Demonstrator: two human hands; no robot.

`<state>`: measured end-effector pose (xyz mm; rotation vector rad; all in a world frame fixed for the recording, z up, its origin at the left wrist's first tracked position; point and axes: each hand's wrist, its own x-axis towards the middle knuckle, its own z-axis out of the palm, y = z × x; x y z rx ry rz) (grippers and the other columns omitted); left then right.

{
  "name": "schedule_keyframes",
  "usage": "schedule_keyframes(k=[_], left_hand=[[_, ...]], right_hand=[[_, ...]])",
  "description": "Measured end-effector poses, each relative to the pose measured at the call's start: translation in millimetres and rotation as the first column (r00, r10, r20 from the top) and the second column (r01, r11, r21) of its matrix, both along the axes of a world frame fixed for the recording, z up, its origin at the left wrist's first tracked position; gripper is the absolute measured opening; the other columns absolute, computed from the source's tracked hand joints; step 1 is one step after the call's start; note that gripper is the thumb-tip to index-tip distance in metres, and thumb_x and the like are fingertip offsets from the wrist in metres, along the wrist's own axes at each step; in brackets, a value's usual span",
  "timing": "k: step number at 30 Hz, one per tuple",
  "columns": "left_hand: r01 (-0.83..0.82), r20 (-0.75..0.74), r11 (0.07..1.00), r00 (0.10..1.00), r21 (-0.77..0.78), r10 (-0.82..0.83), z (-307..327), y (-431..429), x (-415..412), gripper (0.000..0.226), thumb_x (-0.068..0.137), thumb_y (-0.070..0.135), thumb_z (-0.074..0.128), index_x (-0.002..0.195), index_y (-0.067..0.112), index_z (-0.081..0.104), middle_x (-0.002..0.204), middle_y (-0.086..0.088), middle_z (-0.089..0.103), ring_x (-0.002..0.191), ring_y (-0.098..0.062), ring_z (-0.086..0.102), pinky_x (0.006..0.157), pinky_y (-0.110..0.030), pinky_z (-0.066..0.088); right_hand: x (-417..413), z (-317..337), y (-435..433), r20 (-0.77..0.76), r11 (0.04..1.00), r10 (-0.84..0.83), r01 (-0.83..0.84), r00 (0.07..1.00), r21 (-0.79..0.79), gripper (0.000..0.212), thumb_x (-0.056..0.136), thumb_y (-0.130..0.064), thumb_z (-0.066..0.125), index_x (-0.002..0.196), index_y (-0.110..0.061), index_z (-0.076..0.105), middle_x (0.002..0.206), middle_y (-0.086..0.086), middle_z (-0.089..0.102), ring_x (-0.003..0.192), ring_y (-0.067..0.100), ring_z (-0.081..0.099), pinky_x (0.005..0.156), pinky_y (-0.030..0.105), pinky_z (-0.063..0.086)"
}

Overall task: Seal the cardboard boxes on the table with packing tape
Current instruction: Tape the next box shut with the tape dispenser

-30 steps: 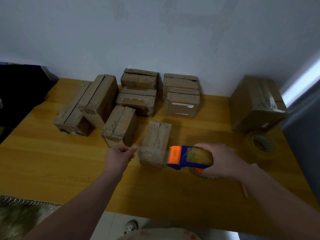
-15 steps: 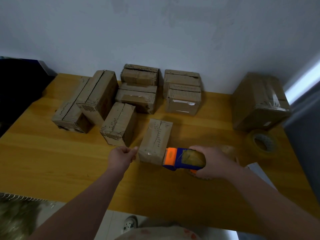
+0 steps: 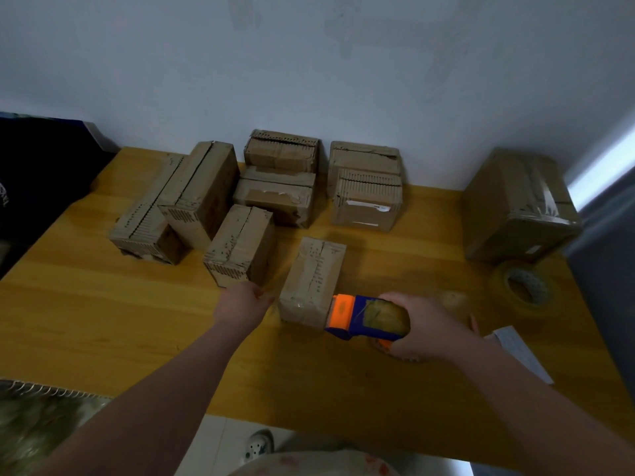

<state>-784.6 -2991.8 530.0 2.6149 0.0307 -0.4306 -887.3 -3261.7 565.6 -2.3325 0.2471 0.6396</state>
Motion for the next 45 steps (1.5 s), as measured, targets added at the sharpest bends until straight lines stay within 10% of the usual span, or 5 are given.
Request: schedule_keyframes(k=[11, 16, 20, 24, 45], left_hand=[[-0.201, -0.214, 0.816, 0.972, -0.542, 0.097, 29.5, -27.8, -38.4, 0.027, 0.101, 0.014, 0.042, 0.123, 0.017, 0.057, 0.103, 0.0, 0.05, 0.081, -0.008, 0.046, 0.069, -0.025, 0.037], [-0.209, -0.347, 0.803, 0.938, -0.558, 0.003, 23.2, -19.2, -34.7, 0.054, 0.099, 0.023, 0.045, 0.15, 0.014, 0.027, 0.152, -0.004, 0.033, 0.135, -0.023, 0.034, 0.096, -0.029, 0.029], [0.244, -0.029, 0.957, 0.968, -0.158, -0.251, 13.4, -17.3, -33.2, 0.065, 0.099, 0.033, 0.043, 0.154, 0.023, 0.008, 0.16, 0.001, 0.014, 0.146, -0.019, 0.011, 0.114, -0.041, 0.015], [0.594, 0.073, 0.771, 0.78, 0.232, -0.622, 4.8, -18.6, -29.6, 0.063, 0.1, 0.046, 0.024, 0.154, 0.025, -0.002, 0.161, 0.004, -0.009, 0.146, -0.017, -0.015, 0.115, -0.048, -0.012], [0.693, 0.018, 0.622, 0.663, 0.365, -0.749, 0.4, -14.7, -29.6, 0.092, 0.093, 0.041, 0.049, 0.149, 0.019, -0.021, 0.146, 0.005, -0.034, 0.137, -0.011, -0.028, 0.111, -0.03, -0.017]], right_hand=[[-3.2, -3.1, 3.2, 0.017, 1.0, -0.005, 0.006, 1.0, -0.026, 0.069, 0.067, -0.021, 0.085, 0.121, -0.042, 0.047, 0.109, -0.005, 0.059, 0.084, 0.014, 0.068, 0.064, 0.034, 0.061], [-2.0, -1.9, 4.4, 0.009, 1.0, -0.001, 0.001, 1.0, -0.019, 0.068, 0.069, -0.017, 0.083, 0.122, -0.041, 0.046, 0.104, -0.007, 0.057, 0.076, 0.01, 0.065, 0.057, 0.025, 0.058], [0.3, 1.2, 9.8, 0.074, 0.997, 0.032, -0.026, 0.997, -0.07, 0.068, 0.067, -0.021, 0.083, 0.123, -0.04, 0.049, 0.104, -0.01, 0.058, 0.085, 0.004, 0.061, 0.064, 0.022, 0.056], [4.8, 2.9, 19.0, 0.108, 0.997, 0.043, -0.036, 0.993, -0.061, 0.067, 0.067, -0.018, 0.083, 0.123, -0.036, 0.051, 0.1, -0.013, 0.057, 0.08, 0.0, 0.057, 0.056, 0.009, 0.044], [-5.3, 46.9, 14.7, 0.029, 0.997, 0.073, -0.073, 0.997, -0.013, 0.077, 0.07, -0.016, 0.081, 0.135, -0.036, 0.044, 0.106, -0.008, 0.054, 0.072, 0.011, 0.065, 0.05, 0.017, 0.052]])
